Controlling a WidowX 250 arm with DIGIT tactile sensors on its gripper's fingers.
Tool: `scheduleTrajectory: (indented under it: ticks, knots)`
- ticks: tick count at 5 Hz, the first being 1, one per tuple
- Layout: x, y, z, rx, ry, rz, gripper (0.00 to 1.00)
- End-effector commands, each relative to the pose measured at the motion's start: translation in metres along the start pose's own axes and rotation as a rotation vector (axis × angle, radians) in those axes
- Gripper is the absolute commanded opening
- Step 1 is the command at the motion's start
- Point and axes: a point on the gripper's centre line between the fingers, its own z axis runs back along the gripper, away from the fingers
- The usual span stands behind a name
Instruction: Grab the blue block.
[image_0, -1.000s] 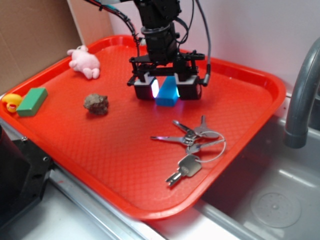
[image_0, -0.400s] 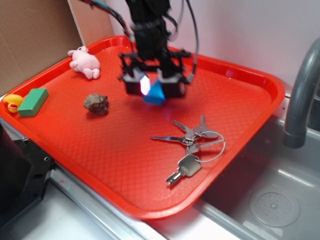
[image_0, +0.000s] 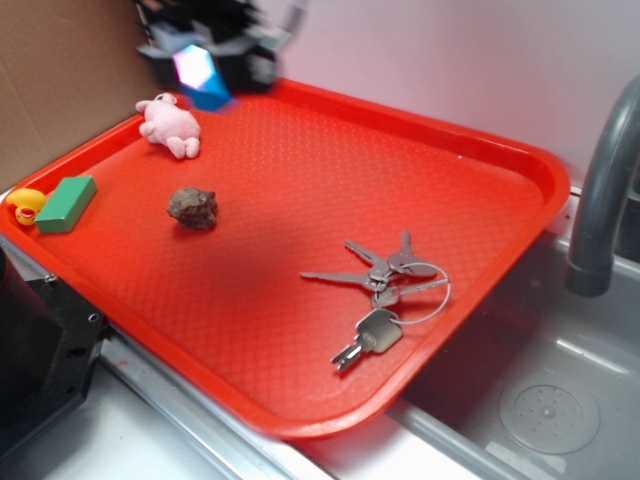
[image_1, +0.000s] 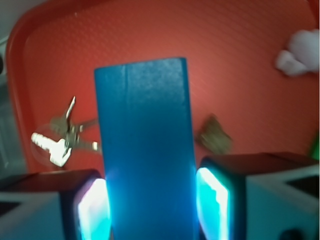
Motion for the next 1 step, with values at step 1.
scheduleTrajectory:
  ticks: [1]
  knots:
    - [0.0041, 0.0034, 0.0750, -0.018, -0.089, -0.019, 0.00]
